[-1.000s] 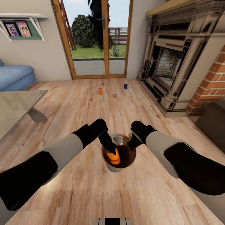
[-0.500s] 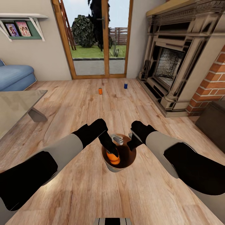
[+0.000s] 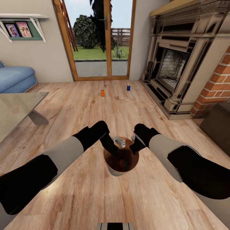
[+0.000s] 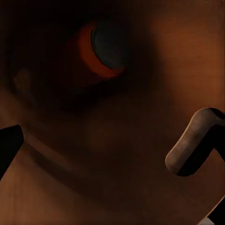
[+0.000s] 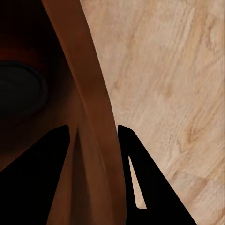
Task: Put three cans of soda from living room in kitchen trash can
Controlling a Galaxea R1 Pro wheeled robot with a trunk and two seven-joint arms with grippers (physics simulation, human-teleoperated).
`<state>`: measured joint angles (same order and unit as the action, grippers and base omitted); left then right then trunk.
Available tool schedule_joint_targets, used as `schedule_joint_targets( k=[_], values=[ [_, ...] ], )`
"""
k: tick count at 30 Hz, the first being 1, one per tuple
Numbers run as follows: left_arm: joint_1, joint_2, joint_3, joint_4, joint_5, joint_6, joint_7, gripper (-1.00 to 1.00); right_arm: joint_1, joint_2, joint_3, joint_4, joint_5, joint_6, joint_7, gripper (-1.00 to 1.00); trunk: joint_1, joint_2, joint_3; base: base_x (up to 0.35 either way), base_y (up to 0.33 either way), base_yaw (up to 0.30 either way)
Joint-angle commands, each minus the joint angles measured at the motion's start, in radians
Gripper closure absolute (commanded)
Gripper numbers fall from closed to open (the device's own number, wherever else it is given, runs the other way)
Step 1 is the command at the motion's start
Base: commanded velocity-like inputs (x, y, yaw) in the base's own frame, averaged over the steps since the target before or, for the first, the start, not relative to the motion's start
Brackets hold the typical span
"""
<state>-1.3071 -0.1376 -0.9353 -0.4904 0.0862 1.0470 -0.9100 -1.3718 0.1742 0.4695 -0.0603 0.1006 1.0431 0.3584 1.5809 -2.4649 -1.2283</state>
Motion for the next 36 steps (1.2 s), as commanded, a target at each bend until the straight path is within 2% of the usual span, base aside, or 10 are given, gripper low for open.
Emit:
schedule_joint_targets(
  k=[1,4,5,9,12,15,19,23,28,36],
  values=[
    [0.0,0.003,-0.003,-0.01,-0.045,0.0,0.006,-1.0,0.0,0.0,-0.002,0.0,-0.028,0.004,0.0,1.0,0.0,0.0,0.0,0.0,0.0,0.0],
    [0.001,0.058,0.002,-0.084,-0.041,-0.013,0.001,-1.0,0.0,0.0,-0.002,0.0,-0.027,0.004,0.0,1.0,0.0,0.0,0.0,0.0,0.0,0.0],
    [0.002,0.134,0.009,-0.168,-0.034,-0.019,-0.008,-1.0,0.0,0.0,-0.002,0.001,-0.027,0.004,0.001,1.0,0.0,0.0,0.0,0.0,0.0,0.0],
    [0.002,0.258,0.058,-0.287,-0.024,-0.022,-0.061,-1.0,0.0,0.0,-0.003,0.002,-0.027,0.004,0.001,1.0,0.0,0.0,0.0,0.0,0.0,0.0],
    [0.011,0.422,0.268,-0.394,-0.016,-0.024,-0.139,-1.0,0.0,0.0,-0.015,0.003,-0.026,0.004,0.002,1.0,0.0,0.0,0.0,0.0,0.0,0.0],
    [0.04,0.474,0.451,-0.413,-0.017,-0.032,-0.147,-1.0,0.0,0.0,-0.036,0.005,-0.025,0.004,0.001,1.0,0.0,0.0,0.0,0.0,0.0,0.0],
    [0.106,0.501,0.682,-0.416,-0.03,-0.08,-0.112,-1.0,0.001,-0.021,-0.053,0.012,-0.024,0.004,0.002,1.0,0.0,0.0,0.0,0.0,0.0,0.0],
    [0.169,0.506,0.756,-0.413,-0.041,-0.126,0.019,-1.0,0.004,-0.065,-0.059,0.014,-0.024,0.004,0.003,1.0,0.0,0.0,0.0,0.0,0.0,0.0],
    [0.273,0.501,0.78,-0.405,-0.046,-0.182,0.211,-1.0,0.016,-0.129,-0.063,0.015,-0.025,0.004,0.007,1.0,0.0,0.0,0.0,0.0,0.0,0.0],
    [0.382,0.5,0.79,-0.415,-0.042,-0.231,0.276,-1.0,0.049,-0.212,-0.087,0.006,-0.024,0.004,0.012,1.0,0.0,0.0,0.0,0.0,0.0,0.0]
  ],
)
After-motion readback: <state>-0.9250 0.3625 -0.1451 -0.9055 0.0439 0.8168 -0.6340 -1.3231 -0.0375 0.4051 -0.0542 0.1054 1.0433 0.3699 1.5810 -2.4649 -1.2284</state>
